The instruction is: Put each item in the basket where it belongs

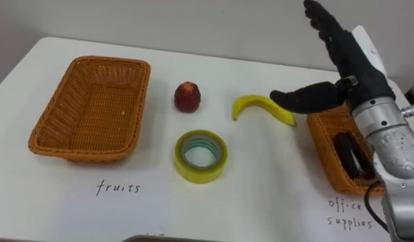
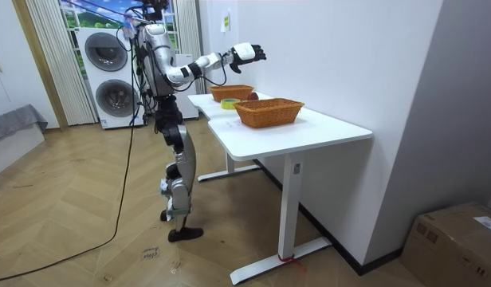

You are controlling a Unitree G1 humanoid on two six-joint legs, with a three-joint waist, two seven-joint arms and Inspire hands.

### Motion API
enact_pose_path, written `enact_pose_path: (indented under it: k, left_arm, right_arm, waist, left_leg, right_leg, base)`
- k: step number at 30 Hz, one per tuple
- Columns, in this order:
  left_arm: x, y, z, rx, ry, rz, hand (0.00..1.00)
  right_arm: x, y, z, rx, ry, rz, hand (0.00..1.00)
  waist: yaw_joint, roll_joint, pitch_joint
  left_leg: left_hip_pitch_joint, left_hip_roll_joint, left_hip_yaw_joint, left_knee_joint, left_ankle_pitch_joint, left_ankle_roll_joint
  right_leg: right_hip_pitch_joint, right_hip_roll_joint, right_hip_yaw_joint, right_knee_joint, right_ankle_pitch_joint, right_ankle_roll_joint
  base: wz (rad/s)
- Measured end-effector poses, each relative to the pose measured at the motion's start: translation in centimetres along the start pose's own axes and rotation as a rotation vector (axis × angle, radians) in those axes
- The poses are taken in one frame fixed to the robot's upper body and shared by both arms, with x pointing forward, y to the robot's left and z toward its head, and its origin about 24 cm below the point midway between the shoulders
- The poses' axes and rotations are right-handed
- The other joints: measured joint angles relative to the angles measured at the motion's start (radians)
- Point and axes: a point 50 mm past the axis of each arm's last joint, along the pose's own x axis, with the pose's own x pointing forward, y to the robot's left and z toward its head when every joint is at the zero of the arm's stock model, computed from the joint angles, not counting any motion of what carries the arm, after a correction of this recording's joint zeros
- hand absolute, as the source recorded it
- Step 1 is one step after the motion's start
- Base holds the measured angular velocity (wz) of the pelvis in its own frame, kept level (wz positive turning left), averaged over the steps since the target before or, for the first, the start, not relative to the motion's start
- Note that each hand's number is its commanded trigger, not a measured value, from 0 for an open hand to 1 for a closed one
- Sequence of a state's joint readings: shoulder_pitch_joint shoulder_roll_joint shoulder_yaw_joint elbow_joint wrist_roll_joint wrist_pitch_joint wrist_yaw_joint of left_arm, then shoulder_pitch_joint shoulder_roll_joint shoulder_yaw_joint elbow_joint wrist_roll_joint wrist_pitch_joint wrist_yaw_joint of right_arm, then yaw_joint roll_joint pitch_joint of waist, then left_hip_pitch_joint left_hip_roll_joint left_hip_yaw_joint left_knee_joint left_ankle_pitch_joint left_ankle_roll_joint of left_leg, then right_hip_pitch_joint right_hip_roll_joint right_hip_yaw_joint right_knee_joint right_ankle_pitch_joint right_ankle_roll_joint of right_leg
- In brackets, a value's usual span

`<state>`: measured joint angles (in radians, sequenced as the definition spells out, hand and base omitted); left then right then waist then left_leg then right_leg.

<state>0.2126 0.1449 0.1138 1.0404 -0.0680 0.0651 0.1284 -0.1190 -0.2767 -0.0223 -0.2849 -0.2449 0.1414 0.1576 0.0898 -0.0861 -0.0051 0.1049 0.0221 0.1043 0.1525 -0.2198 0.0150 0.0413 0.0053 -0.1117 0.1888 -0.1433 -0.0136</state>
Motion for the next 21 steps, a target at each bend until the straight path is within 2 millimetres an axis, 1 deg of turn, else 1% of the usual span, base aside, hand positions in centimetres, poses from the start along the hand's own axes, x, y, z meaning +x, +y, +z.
enact_pose_path:
  k: [2,4,5,6,8,11,14,21]
  left_arm:
    - [0.0,-0.2,0.4,-0.002,-0.012,-0.003,0.0]
    - [0.1,-0.3,0.8,-0.004,-0.024,-0.005,0.0]
    - [0.1,-0.3,1.1,-0.005,-0.035,-0.001,0.0]
    - [0.1,-0.4,1.2,-0.006,-0.039,0.001,0.0]
    - [0.1,-0.5,1.3,0.007,-0.042,0.003,0.0]
    - [0.1,-0.5,1.5,0.011,-0.047,0.003,0.0]
    - [0.1,-0.5,1.5,0.01,-0.047,0.002,0.0]
    - [0.1,-0.6,1.5,0.012,-0.047,-0.002,0.0]
  right_arm:
    - [0.1,0.5,0.1,0.003,-0.004,0.021,0.0]
    - [0.1,0.9,0.2,0.005,-0.006,0.038,0.0]
    - [0.1,1.1,0.2,0.003,-0.004,0.048,0.0]
    - [0.1,1.3,0.2,-0.005,0.0,0.052,0.0]
    - [0.2,2.1,-0.2,-0.026,0.021,0.083,0.0]
    - [0.2,2.9,-1.0,-0.008,0.069,0.119,0.0]
    - [0.2,3.2,-1.3,0.001,0.087,0.125,0.0]
    - [0.2,3.3,-1.4,0.003,0.088,0.139,0.0]
  waist:
    - [0.008,0.0,0.0035]
    - [0.016,-0.003,0.009]
    - [0.023,-0.005,0.0148]
    - [0.025,-0.006,0.0161]
    - [0.027,-0.006,0.0159]
    - [0.027,-0.008,0.0148]
    - [0.027,-0.007,0.0142]
    - [0.027,-0.002,0.0121]
  left_leg:
    - [-0.002,0.0,-0.003,0.001,0.0,0.0]
    - [-0.006,0.0,-0.004,0.001,0.0,0.0]
    - [-0.008,0.0,-0.003,0.001,0.0,0.0]
    - [-0.009,0.0,-0.004,0.001,0.0,0.0]
    - [-0.009,-0.001,-0.004,-0.001,0.0,0.0]
    - [-0.009,-0.001,-0.004,-0.002,0.0,0.0]
    - [-0.009,0.0,-0.004,-0.002,0.0,0.0]
    - [-0.009,0.0,-0.001,-0.001,0.0,0.0]
  right_leg:
    - [0.0,-0.001,-0.003,0.0,0.0,0.0]
    - [-0.004,-0.001,-0.003,0.0,0.0,0.0]
    - [-0.006,-0.001,-0.003,0.0,0.0,0.0]
    - [-0.007,-0.001,-0.002,-0.001,0.0,0.0]
    - [-0.007,0.0,-0.003,-0.002,0.0,0.0]
    - [-0.008,0.0,-0.004,-0.003,0.0,0.0]
    - [-0.008,0.0,-0.005,-0.003,0.0,0.0]
    - [-0.007,0.0,-0.005,-0.003,0.0,0.0]
  base:
    - [0.04]
    - [0.0]
    - [0.0]
    - [0.0]
    - [0.0]
    - [0.0]
    - [0.0]
    - [0.0]
